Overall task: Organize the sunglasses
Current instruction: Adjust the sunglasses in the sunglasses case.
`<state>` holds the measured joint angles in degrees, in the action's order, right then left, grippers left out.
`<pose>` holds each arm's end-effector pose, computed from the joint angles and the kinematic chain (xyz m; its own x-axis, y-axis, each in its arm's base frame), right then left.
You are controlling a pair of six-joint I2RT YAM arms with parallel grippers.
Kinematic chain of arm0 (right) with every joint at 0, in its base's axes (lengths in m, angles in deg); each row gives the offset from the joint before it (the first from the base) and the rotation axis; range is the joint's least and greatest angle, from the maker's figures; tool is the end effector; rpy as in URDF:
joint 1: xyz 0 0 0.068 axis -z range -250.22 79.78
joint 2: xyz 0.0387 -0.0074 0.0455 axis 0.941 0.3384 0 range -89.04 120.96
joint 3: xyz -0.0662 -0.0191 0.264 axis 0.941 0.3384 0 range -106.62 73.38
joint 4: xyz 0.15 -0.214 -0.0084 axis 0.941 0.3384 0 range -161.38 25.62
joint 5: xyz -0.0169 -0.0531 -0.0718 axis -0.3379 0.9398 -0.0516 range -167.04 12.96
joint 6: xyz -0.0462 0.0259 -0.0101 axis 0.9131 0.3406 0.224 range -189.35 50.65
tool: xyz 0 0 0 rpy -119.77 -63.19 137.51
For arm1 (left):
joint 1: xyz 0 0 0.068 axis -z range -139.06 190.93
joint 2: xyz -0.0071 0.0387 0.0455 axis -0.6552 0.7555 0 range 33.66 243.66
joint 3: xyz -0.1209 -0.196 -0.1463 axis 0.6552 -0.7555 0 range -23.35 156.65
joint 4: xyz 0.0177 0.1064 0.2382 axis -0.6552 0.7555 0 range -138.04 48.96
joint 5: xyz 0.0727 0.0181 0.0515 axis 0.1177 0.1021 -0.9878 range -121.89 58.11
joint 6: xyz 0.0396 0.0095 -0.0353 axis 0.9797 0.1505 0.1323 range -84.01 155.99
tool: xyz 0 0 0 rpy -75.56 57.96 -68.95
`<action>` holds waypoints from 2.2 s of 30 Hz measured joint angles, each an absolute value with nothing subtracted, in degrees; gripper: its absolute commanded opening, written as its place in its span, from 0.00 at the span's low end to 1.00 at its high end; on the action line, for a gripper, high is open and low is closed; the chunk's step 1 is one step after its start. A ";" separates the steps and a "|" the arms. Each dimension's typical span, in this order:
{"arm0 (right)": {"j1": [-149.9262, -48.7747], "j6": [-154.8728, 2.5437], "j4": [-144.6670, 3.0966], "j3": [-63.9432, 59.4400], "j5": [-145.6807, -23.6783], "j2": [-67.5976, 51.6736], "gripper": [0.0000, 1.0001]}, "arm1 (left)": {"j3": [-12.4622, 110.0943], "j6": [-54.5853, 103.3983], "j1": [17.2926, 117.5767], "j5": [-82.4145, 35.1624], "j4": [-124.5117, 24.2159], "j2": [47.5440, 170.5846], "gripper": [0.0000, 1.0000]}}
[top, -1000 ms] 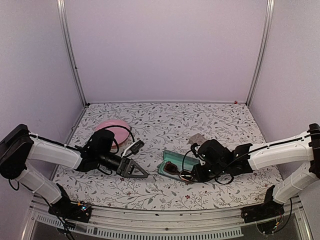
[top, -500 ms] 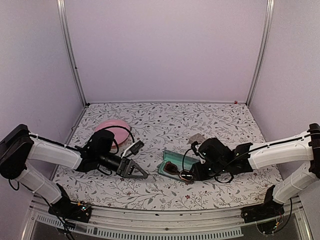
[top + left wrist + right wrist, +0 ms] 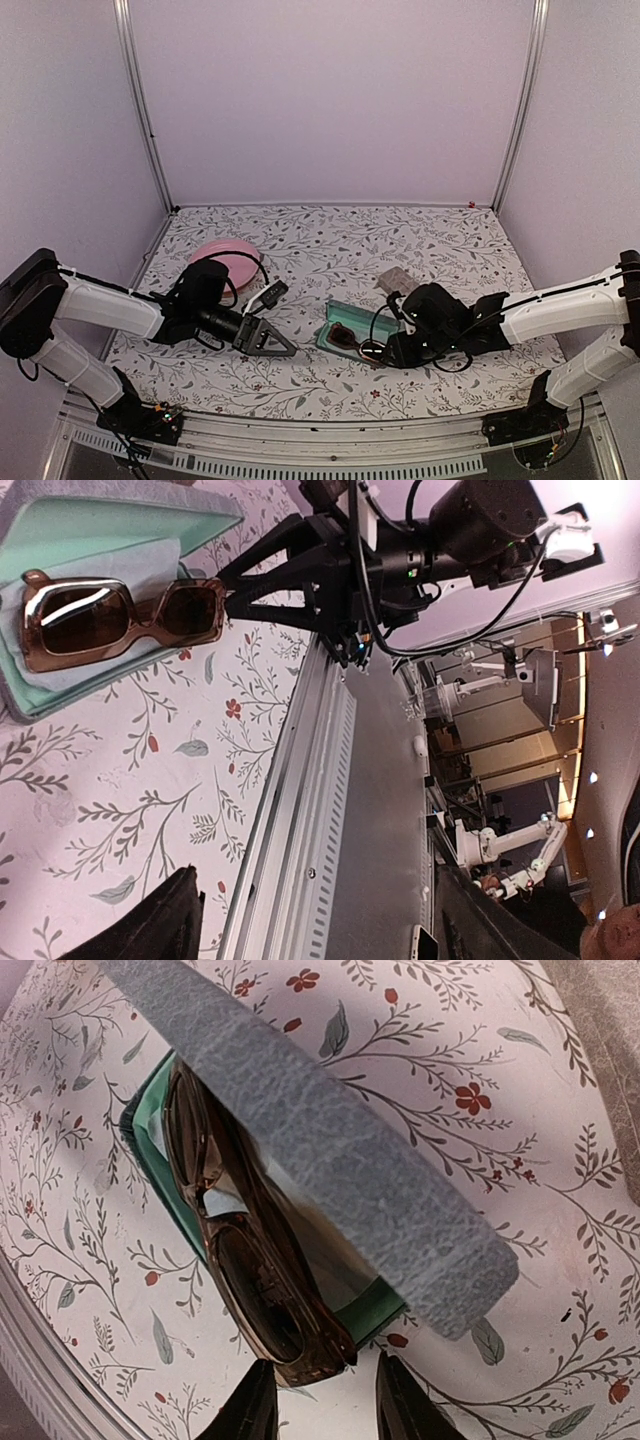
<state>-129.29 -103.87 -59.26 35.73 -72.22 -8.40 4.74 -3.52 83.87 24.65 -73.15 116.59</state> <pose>0.1361 0.2214 0.1610 -0.8178 -0.2661 -0.5103 -0.4449 0.8548 0.2673 0.1693 -0.1982 0.1633 -0.8565 0.3178 -0.4068 0.4681 0.1458 -0.8716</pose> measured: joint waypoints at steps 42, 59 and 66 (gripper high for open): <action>-128.44 -101.69 -63.09 32.41 -69.88 -2.85 0.24 | 3.85 -3.59 83.87 24.62 -73.91 116.59 0.80; -128.16 -100.81 -63.06 31.32 -68.33 -2.72 0.37 | 3.15 -3.76 83.87 24.62 -74.35 116.59 0.80; -128.44 -100.83 -61.88 31.41 -68.37 -4.93 0.43 | 3.15 -3.24 83.87 22.90 -74.13 116.59 0.80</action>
<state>-128.44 -100.83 -61.88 31.41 -68.37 -4.93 3.15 -3.24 83.87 22.90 -74.13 116.59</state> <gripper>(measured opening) 0.409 0.798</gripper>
